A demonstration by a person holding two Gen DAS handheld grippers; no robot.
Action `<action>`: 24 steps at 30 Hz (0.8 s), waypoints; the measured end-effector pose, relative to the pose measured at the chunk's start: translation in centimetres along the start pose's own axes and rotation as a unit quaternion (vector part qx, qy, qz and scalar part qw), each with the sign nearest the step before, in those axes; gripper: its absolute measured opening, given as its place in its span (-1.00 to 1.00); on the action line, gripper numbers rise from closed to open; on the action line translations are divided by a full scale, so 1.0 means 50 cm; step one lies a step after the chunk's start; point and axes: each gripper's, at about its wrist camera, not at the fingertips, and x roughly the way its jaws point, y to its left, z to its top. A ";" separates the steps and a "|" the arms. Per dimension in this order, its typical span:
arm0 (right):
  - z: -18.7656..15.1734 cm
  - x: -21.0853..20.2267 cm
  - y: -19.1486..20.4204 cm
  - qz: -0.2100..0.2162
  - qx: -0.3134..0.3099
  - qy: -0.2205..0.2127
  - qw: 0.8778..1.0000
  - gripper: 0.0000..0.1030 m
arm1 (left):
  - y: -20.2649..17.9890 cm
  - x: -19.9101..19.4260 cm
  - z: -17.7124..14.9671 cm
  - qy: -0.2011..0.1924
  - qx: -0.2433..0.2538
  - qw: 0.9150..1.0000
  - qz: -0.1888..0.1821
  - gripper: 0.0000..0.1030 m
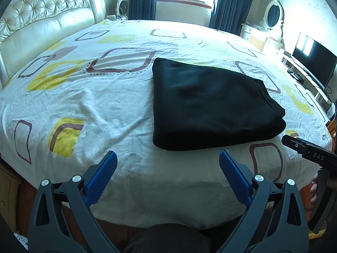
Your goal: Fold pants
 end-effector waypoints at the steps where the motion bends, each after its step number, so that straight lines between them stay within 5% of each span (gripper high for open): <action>1: -0.002 0.002 0.003 -0.002 -0.004 -0.002 1.000 0.60 | -0.004 0.001 0.000 -0.003 0.008 1.000 0.004 0.89; 24: -0.029 0.025 0.047 0.010 -0.031 0.012 0.999 0.60 | -0.017 0.012 0.002 0.005 0.004 1.000 0.029 0.89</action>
